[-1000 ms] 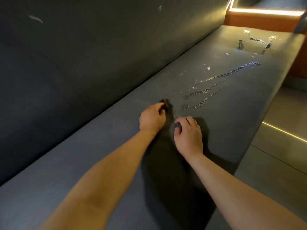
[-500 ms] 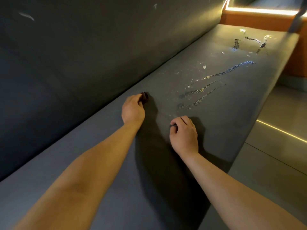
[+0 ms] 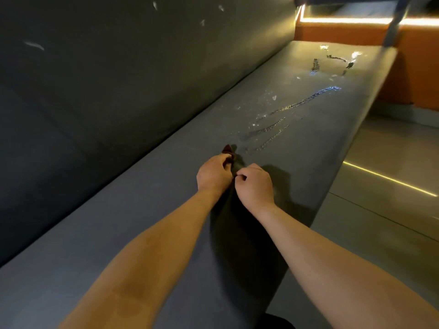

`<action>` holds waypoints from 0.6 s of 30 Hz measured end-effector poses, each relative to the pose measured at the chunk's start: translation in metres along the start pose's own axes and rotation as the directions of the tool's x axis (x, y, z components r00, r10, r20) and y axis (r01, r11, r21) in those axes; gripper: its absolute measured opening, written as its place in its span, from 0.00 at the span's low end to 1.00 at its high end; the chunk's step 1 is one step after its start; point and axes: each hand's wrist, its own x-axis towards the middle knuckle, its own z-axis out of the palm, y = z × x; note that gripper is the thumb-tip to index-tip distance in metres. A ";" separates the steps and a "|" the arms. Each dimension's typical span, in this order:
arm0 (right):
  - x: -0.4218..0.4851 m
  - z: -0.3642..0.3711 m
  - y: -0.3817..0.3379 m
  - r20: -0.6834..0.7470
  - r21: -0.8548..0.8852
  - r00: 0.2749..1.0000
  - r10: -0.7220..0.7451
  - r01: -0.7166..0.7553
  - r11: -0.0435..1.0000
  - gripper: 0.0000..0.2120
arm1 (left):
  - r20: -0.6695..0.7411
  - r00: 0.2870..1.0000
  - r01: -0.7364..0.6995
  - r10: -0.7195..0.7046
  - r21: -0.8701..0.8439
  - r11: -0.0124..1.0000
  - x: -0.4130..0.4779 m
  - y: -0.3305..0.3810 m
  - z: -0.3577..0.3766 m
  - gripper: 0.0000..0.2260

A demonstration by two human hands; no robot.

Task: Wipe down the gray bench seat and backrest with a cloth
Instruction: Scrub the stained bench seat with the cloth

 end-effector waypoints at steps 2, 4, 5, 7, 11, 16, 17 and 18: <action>-0.006 -0.017 -0.003 0.044 -0.055 0.998 -0.040 0.042 0.998 0.12 | 0.024 1.000 -0.005 0.005 0.003 1.000 -0.012 0.008 0.001 0.17; -0.017 -0.034 0.003 0.009 -0.203 0.997 -0.079 0.079 0.976 0.11 | 0.019 1.000 -0.024 0.025 -0.024 0.999 -0.027 0.018 0.004 0.16; -0.023 -0.041 0.010 -0.022 -0.273 0.997 -0.076 0.067 0.960 0.11 | 0.015 0.999 -0.041 0.041 -0.042 0.998 -0.035 0.022 0.005 0.16; -0.035 -0.050 0.028 -0.051 -0.346 0.998 -0.040 0.020 0.938 0.13 | 0.011 0.995 -0.097 0.098 -0.062 0.993 -0.049 0.026 0.008 0.15; -0.048 -0.042 0.048 -0.093 -0.296 0.994 -0.055 0.025 0.955 0.14 | 0.028 0.972 -0.230 0.231 -0.051 0.972 -0.063 0.024 0.005 0.15; -0.051 -0.041 0.056 -0.152 -0.179 0.987 -0.059 0.031 0.983 0.11 | -0.084 0.986 -0.148 0.147 -0.006 0.989 -0.037 -0.001 -0.001 0.16; -0.051 -0.040 0.057 -0.161 -0.169 0.985 -0.063 0.036 0.985 0.11 | -0.123 0.989 -0.086 0.083 -0.023 0.996 -0.031 -0.004 -0.003 0.16; -0.051 -0.039 0.058 -0.170 -0.161 0.983 -0.067 0.039 0.986 0.10 | -0.142 0.990 -0.033 0.026 -0.043 0.999 -0.027 -0.004 -0.004 0.17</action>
